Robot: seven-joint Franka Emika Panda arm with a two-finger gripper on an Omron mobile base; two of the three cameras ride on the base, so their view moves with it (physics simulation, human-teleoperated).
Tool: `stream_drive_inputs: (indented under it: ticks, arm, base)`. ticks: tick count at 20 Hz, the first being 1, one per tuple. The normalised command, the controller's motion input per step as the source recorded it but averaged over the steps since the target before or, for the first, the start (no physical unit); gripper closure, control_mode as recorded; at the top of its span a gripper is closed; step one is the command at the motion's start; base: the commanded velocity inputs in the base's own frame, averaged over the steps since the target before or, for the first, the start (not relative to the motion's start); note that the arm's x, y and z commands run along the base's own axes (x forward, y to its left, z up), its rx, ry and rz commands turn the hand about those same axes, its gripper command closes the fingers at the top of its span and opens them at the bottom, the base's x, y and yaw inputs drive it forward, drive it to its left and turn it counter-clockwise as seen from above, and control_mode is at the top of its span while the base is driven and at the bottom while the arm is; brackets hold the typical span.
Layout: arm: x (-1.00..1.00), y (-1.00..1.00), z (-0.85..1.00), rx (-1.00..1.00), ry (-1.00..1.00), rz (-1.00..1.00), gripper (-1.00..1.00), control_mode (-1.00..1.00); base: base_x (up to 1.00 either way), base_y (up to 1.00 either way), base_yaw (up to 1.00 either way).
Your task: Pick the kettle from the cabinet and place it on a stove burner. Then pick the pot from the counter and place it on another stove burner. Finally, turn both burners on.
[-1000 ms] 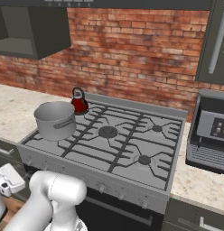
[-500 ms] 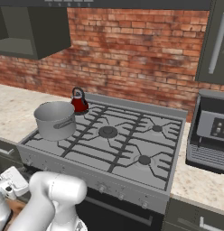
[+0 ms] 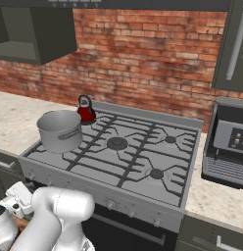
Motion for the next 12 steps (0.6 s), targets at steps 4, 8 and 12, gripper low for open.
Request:
stream_drive_inputs:
  ticks: [4,8,12]
  arm:
    - [0.04,-0.23,0.00,0.00,0.00,0.00,-1.00,-1.00]
    - [0.05,-0.24,0.00,0.00,0.00,0.00,-1.00,-1.00]
    - [0.19,-0.14,0.00,0.00,0.00,0.00,-1.00,-1.00]
  base:
    - [0.00,0.00,0.00]
    - [0.00,0.00,0.00]
    - [0.00,0.00,0.00]
